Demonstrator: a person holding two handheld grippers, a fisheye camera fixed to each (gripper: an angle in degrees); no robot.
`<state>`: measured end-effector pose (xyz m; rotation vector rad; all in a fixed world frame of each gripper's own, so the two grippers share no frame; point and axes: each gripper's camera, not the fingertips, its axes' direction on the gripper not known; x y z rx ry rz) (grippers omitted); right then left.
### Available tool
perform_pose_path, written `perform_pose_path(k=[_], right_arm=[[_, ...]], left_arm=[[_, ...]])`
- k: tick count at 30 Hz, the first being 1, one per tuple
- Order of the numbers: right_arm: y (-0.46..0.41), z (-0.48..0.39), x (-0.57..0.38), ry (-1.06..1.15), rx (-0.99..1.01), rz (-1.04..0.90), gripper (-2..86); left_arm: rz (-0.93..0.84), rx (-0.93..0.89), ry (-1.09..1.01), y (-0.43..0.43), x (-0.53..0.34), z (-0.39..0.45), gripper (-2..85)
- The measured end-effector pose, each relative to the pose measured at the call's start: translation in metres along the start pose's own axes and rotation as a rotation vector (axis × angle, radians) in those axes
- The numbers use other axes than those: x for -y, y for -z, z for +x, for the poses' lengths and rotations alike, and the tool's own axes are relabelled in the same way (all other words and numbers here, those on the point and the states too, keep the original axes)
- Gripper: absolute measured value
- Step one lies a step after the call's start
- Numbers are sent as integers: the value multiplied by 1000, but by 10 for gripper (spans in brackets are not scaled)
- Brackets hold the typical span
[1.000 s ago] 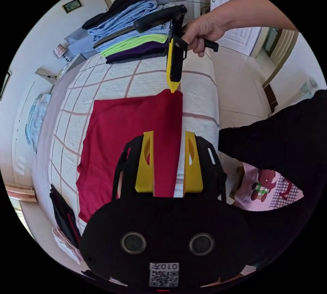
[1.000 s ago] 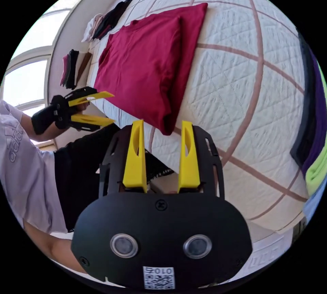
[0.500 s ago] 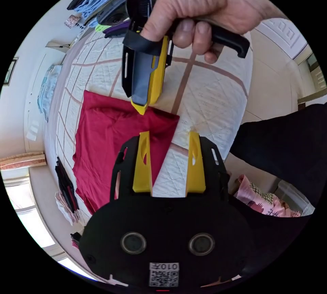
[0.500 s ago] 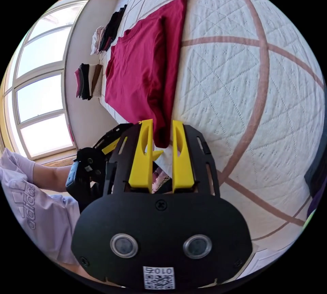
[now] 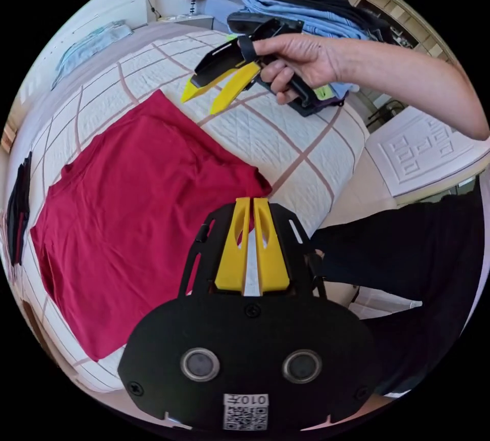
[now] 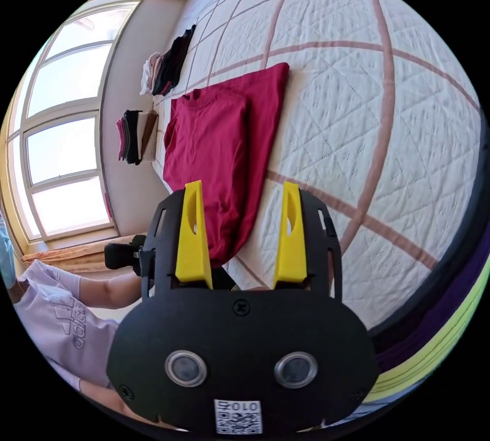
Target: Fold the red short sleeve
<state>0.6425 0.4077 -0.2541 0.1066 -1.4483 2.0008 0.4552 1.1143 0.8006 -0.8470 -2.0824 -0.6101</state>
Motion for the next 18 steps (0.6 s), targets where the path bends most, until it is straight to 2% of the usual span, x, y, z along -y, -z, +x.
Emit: perform_pose_path(k=[5,7,13,16,18], right_arm=[[-4,1,60,-23,71,6,185],[-7,-2,77,-37,54,-49,179],[-5,-25,87,-27,36,-105,175],[-6,-29,89,-51,194,-95,174],[-5,-35,90,-66,215,-60,177]], left_arm=[[106,-10,50,22,-29,-10,0],[134,10,61,30,-38,-13,-1],[238,23,110,55,-66,-31,-1],[285,15,111,72,-84,-43,0],[318,8,125,83,-97,-54,0]])
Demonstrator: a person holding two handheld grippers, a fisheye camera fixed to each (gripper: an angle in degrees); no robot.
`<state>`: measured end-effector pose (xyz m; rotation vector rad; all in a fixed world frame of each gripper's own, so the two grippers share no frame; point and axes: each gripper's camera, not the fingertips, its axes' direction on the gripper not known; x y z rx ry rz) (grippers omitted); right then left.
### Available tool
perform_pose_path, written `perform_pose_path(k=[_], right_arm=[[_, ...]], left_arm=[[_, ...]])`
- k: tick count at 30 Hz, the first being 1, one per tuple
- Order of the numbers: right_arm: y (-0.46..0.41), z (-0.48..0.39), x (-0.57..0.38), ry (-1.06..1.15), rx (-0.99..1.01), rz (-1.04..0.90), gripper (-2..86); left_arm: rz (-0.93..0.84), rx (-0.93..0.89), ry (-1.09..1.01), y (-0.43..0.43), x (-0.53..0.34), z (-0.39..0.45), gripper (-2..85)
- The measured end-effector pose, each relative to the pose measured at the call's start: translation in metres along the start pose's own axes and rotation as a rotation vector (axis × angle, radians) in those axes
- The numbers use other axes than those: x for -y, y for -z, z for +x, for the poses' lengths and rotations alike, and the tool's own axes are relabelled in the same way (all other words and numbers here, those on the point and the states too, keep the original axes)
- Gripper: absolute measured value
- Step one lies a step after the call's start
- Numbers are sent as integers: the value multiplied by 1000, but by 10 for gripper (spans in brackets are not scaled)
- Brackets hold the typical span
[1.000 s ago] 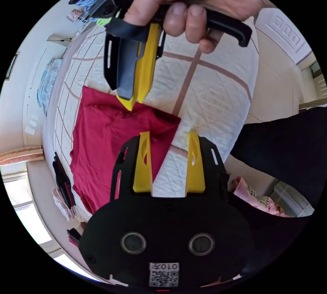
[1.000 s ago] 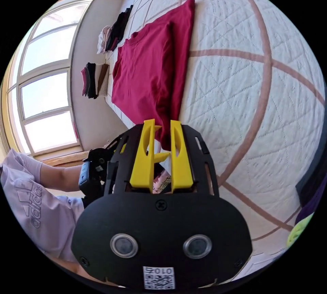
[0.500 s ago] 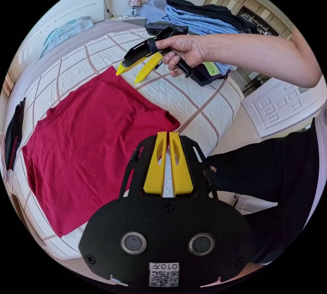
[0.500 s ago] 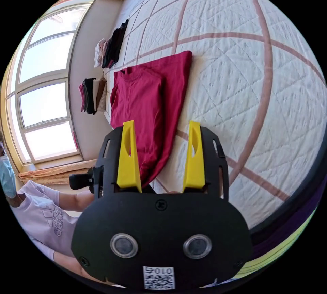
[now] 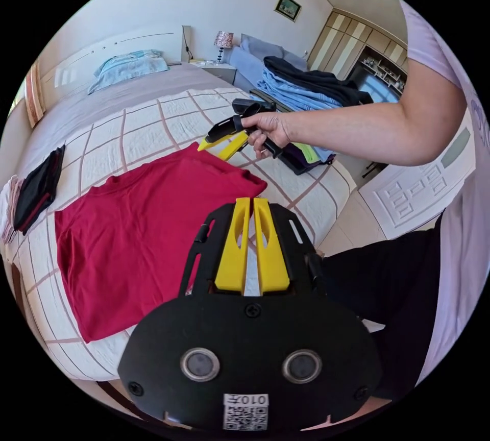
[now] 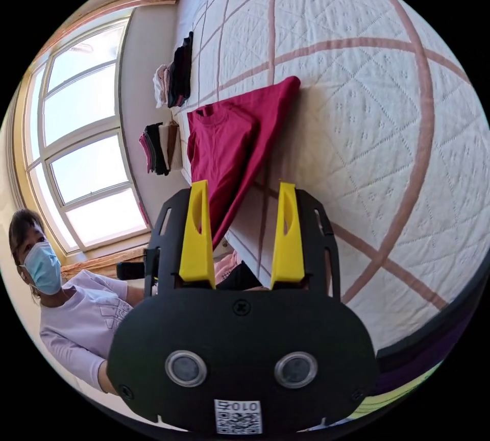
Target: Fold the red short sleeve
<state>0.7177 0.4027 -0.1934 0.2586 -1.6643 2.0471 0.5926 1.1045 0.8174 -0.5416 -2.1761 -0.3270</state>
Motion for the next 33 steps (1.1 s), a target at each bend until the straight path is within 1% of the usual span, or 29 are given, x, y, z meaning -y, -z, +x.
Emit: perform_pose_path(k=[3,4,7,10,12,14,15,17,18,20,21,22,23,24,25,26,27,28,29,31,33], right_arm=[[-14,1,13,-32,113,-12,167],[-16,-2,20,-34,154,11,158],[-22,-16,47,-49,65,37,125],[-38,-35,73,-46,18,-10,69],[-47,-56,81,-43,-71,-34,52],[-54,-93,85,-17,-209,-35,45],[-56,-104,86,-3,-240,-37,44],[-65,-159,94,86,-311,-33,43],[-69,-174,97,113,-321,-33,43],[-94,-245,113,241,-365,-39,41],[-104,-262,118,272,-387,-45,41],[-126,-294,131,317,-445,-66,41],[-154,-322,147,355,-508,-97,41],[-169,-333,156,372,-539,-114,41],[-203,-349,175,386,-586,-158,42],[-239,-358,197,383,-611,-215,42],[-258,-361,207,376,-623,-251,43],[-295,-365,227,372,-660,-326,43],[-329,-365,244,355,-707,-393,44],[-367,-367,261,339,-781,-459,44],[-389,-372,270,326,-820,-475,44]], left_arm=[[27,-7,-4,19,-11,-19,0],[29,-12,-19,22,-14,-26,0],[22,-22,-58,28,-22,-41,-1],[32,-9,-67,37,-30,-57,-1],[57,-18,-44,46,-37,-70,-1],[81,-35,-2,57,-48,-88,-1],[102,-46,38,66,-58,-102,-1],[146,-80,118,82,-78,-129,-1],[191,-107,194,95,-95,-150,-1],[286,-153,324,119,-128,-186,-1],[359,-176,420,135,-153,-212,-1],[433,-195,523,149,-181,-238,-1],[472,-210,574,155,-196,-252,-1],[546,-250,666,164,-226,-278,-1],[606,-289,753,167,-256,-304,-1],[626,-299,797,167,-271,-316,-1],[633,-289,884,163,-299,-337,0],[635,-299,962,157,-324,-358,0],[637,-318,988,153,-335,-367,0],[651,-338,1059,144,-366,-396,0],[648,-343,1068,141,-378,-410,0]])
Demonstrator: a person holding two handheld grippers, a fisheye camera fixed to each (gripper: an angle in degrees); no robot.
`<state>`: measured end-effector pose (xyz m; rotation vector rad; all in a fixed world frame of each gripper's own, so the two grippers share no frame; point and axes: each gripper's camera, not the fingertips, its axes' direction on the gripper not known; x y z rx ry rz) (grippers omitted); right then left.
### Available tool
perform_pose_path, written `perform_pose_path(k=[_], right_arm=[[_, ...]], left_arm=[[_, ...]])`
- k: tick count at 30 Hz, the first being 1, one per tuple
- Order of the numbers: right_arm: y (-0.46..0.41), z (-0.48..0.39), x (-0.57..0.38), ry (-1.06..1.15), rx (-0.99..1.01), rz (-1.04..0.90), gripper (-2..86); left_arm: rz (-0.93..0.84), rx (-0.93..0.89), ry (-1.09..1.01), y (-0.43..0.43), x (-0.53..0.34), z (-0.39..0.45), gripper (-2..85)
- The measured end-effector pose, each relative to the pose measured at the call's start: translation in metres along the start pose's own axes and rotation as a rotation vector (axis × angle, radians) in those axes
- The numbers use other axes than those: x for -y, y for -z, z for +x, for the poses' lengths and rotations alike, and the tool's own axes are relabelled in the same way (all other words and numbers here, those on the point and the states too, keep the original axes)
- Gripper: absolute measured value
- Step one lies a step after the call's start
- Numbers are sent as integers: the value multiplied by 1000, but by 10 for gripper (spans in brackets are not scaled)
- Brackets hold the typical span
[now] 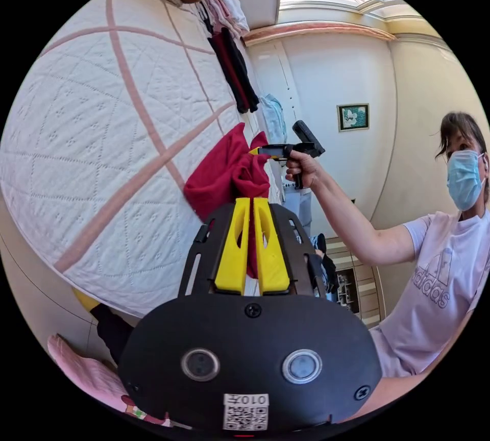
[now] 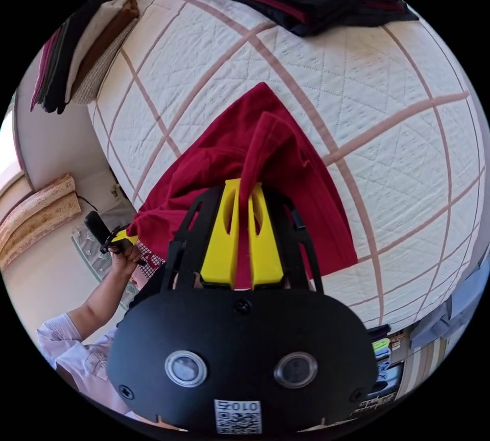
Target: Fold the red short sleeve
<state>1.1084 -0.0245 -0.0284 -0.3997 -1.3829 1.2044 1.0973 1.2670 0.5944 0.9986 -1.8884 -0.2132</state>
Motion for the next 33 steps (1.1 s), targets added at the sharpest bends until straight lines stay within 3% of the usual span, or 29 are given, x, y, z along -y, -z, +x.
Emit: perform_pose_path(k=[3,12,15,17,20,24,28,33], right_arm=[[-2,-7,13,-35,21,-9,45],[11,-2,37,-73,340,138,52],[13,-7,37,29,486,262,39],[22,-10,16,106,538,442,39],[17,-20,-7,175,448,419,65],[-3,-36,-18,139,164,328,106],[-12,-47,5,119,180,286,98],[-41,-68,45,98,22,74,41]], left_arm=[[18,-20,34,6,6,-19,0],[56,-36,81,17,25,-45,3],[76,-67,149,17,24,-63,8],[104,-140,155,17,23,-67,15],[134,-83,134,26,22,-58,28],[53,203,-1,28,40,-21,36],[-100,426,-209,-5,72,13,28],[-236,466,-240,-40,88,12,7]])
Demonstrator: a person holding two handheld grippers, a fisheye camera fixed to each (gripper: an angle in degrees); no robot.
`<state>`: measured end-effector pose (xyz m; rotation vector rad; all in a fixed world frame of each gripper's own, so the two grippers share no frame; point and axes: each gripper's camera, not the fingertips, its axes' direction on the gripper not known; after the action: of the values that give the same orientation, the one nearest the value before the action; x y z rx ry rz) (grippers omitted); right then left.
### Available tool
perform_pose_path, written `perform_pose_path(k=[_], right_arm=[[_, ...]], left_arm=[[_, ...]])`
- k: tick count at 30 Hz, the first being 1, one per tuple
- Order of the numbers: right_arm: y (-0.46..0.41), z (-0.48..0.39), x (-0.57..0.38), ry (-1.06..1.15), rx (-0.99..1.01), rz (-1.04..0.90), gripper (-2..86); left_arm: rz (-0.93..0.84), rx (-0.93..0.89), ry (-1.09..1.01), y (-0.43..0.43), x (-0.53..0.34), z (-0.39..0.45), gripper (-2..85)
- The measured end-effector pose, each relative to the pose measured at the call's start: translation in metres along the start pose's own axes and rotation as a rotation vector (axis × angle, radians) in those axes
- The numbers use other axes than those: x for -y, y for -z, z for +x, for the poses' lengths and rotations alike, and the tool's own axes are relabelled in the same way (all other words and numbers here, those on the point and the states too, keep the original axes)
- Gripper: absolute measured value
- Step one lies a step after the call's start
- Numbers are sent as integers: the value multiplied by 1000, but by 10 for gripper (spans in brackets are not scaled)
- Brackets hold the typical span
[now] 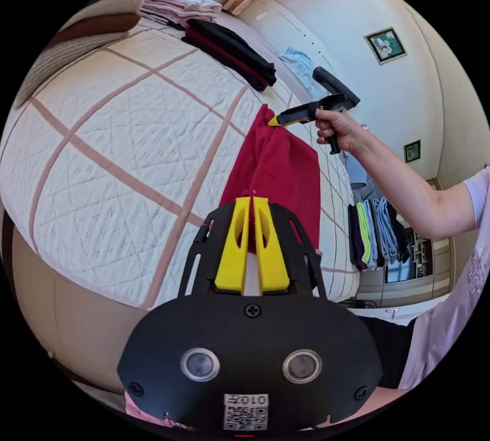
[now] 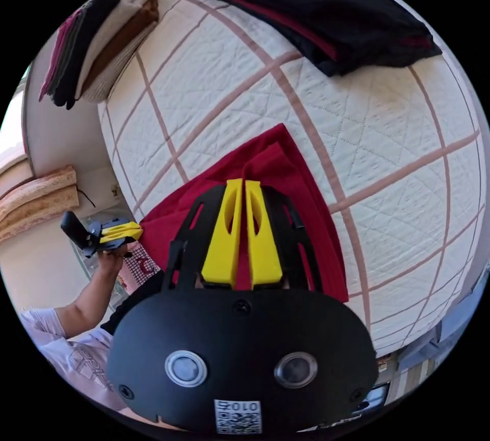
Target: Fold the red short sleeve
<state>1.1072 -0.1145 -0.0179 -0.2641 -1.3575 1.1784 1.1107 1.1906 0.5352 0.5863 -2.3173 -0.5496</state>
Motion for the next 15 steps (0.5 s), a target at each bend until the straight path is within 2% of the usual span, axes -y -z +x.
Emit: perform_pose_path(k=[1,5,7,10,11,15], right_arm=[[1,-3,-3,-4,-43,13,38],[28,-7,-27,-9,46,229,34],[16,-1,-20,-31,88,207,35],[-22,9,-5,-37,35,95,35],[-23,10,-9,-9,49,115,35],[16,13,-65,55,21,387,32]], left_arm=[[23,-43,14,1,0,-2,4],[132,-104,41,13,-10,-5,1],[151,-77,82,8,-16,-8,3],[116,-106,174,-13,-20,-22,8],[110,-109,194,-16,-21,-24,9],[270,23,257,12,-32,-16,17]])
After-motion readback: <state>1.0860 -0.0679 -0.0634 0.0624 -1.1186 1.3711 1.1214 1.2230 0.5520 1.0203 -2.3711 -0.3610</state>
